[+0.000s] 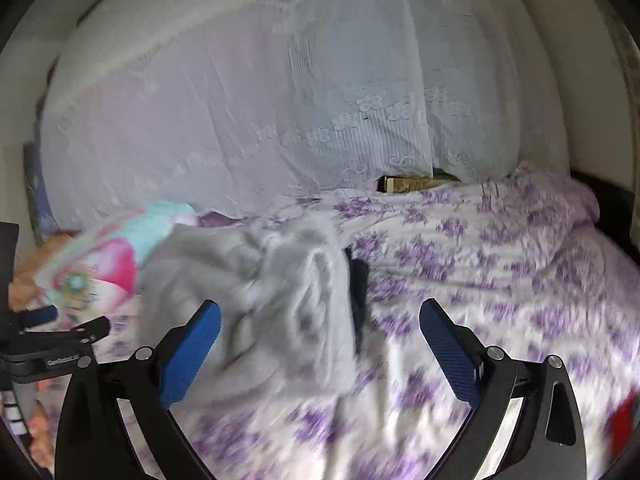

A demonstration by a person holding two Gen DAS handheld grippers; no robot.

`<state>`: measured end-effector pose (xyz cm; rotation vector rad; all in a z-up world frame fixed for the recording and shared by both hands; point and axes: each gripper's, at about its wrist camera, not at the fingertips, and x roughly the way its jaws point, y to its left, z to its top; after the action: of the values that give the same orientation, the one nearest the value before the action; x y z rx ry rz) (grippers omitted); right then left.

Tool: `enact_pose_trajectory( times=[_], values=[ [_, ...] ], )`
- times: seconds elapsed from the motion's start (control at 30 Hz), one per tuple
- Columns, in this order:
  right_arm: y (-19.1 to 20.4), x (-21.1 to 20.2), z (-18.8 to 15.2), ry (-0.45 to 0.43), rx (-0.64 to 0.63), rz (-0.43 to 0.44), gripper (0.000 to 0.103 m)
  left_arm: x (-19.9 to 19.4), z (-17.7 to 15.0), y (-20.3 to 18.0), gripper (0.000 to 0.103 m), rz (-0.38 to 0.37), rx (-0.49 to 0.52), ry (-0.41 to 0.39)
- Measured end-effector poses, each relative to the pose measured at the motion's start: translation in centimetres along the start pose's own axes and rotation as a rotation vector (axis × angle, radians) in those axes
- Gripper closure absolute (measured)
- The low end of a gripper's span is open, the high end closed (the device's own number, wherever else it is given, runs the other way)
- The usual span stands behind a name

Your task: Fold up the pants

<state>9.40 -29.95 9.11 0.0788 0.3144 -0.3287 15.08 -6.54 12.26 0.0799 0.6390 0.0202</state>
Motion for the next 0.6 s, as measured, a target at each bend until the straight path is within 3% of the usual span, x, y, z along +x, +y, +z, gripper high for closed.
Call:
enact_pose_trajectory(
  times=[0.17, 0.27, 0.37, 0.47, 0.6],
  values=[
    [-0.2, -3.2, -4.6, 0.026, 0.127, -0.008, 0.003, -5.4, -4.7, 0.6, 0.004, 0.012, -0.025, -0.086],
    [0.7, -4.2, -3.9, 0.062, 0.12, -0.027, 0.003, -7.1, -6.1, 0.1, 0.004, -0.019, -0.029, -0.105],
    [2.1, -6.1, -3.1, -0.018, 0.098, -0.028, 0.003, -7.5, -5.9, -0.6, 0.004, -0.044, -0.048, -0.104],
    [3.7, -5.8, -2.4, -0.034, 0.042, -0.034, 0.003, -6.9, -5.2, -1.4, 0.004, -0.074, -0.037, -0.102],
    [5.5, -4.2, -1.9, -0.067, -0.041, -0.035, 0.003, -5.5, -4.1, -2.1, 0.004, -0.035, 0.019, -0.125]
  ],
)
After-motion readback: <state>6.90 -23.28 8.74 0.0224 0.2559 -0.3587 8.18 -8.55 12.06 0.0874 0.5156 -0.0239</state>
